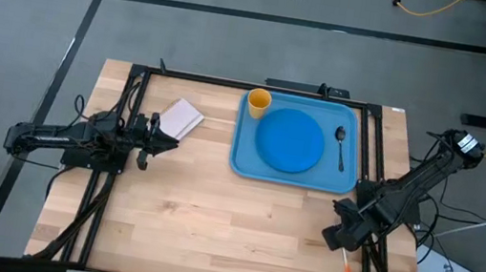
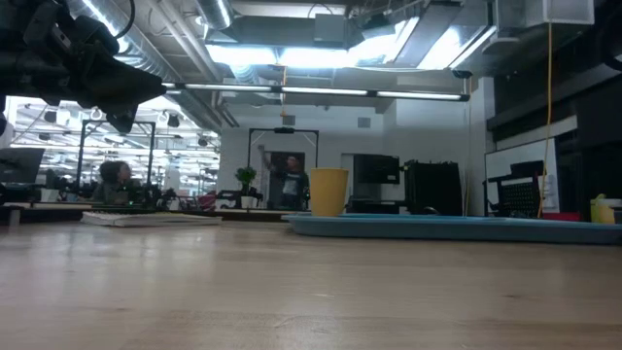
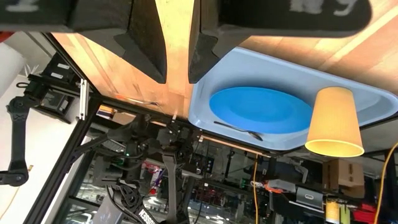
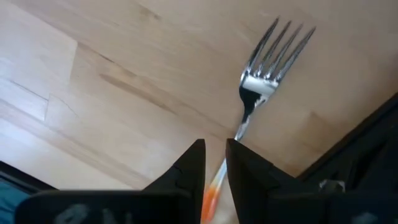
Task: Pick and place plate/cup/fork/spoon on tray
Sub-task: Put the orange fork on the tray in between the blue plate and black spoon
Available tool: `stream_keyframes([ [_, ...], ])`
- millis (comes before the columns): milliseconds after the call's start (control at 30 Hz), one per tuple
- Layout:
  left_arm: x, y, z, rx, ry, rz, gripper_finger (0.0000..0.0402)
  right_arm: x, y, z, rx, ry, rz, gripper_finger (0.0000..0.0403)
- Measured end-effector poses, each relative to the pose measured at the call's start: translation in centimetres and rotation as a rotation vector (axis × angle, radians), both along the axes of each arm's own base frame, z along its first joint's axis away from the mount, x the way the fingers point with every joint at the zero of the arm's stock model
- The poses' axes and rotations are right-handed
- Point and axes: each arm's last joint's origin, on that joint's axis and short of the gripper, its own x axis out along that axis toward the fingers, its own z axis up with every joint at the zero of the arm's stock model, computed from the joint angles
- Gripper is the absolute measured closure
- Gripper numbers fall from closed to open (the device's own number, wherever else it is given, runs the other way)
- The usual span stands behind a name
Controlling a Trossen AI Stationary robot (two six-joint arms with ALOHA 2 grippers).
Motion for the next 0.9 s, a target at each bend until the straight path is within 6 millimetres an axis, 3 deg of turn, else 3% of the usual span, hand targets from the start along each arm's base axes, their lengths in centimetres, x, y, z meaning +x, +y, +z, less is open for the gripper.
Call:
stream_keyframes([
  [900,0.00,0.00,0.01,0.000,0.000,0.000,0.0343,0.56,0.11,0.11,-0.040,-0.114,-0.024,0.0334],
])
